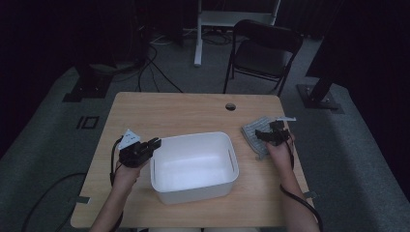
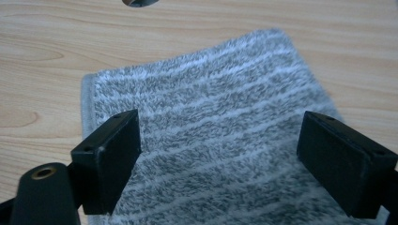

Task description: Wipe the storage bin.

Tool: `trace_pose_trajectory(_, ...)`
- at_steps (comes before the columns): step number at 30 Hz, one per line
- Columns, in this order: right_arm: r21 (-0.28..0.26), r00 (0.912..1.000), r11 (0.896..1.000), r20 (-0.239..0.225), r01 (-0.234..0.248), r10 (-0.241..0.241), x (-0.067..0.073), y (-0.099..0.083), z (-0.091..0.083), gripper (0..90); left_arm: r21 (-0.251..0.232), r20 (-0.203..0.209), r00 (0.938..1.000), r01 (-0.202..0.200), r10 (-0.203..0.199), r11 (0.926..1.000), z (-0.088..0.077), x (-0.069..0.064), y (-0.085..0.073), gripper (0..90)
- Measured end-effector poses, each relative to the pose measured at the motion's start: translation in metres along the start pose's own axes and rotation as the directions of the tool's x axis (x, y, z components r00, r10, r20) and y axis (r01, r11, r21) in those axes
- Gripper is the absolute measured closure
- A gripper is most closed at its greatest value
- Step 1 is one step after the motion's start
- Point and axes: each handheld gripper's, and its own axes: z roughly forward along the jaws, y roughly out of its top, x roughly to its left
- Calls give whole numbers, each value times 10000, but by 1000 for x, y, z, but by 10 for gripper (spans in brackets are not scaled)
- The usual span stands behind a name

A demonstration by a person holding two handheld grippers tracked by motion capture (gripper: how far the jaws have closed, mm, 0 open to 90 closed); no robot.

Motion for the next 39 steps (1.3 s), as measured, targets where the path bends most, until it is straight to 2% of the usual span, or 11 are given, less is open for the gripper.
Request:
trace_pose_trajectory(6, 285, 9998, 9996, 220, 32, -39, -1, -5, 9, 138, -15, 4, 10000, 50, -50, 10000, 0, 0, 0, 799)
trace_pose_trajectory(10, 510, 9979, 9981, 536, 338, -366, 1, -9, 17, 130, -12, 5, 10000, 43, -43, 10000, 0, 0, 0, 799)
trace_pose_trajectory(13, 563, 9973, 9977, 607, 367, -401, 4, -10, 19, 123, -11, 21, 10000, 48, -48, 10000, 0, 0, 0, 799)
trace_pose_trajectory(17, 837, 9976, 9955, 503, 440, -483, 4, -9, 20, 134, -10, 7, 10000, 30, -30, 10000, 0, 0, 0, 799)
trace_pose_trajectory(19, 1063, 9966, 9920, 390, 677, -722, 5, -8, 19, 150, 17, 1, 10000, 19, -19, 10000, 0, 0, 0, 800)
trace_pose_trajectory(23, 1152, 9957, 9896, 249, 863, -898, 8, -10, 15, 255, 26, 17, 10000, -21, 21, 10000, 0, 0, 0, 799)
trace_pose_trajectory(27, 999, 9925, 9874, -145, 1225, -1217, 17, -12, 9, 576, 10, -2, 10000, 21, -21, 10000, 0, 0, 0, 799)
trace_pose_trajectory(30, 940, 9912, 9868, -243, 1317, -1300, 23, -13, 8, 695, 9, -3, 10000, 23, -23, 10000, 0, 0, 0, 800)
trace_pose_trajectory(32, 975, 9929, 9882, -253, 1183, -1164, 24, -12, 6, 726, 9, -10, 10000, 32, -32, 10000, 0, 0, 0, 800)
trace_pose_trajectory(36, 758, 9948, 9947, -796, 691, -630, 25, -13, -4, 738, 6, 7, 10000, 38, -38, 10000, 0, 0, 0, 799)
trace_pose_trajectory(39, 587, 9939, 9965, -972, 589, -530, 27, -15, -13, 739, 10, -16, 10000, 26, -26, 10000, 1, 0, 1, 800)
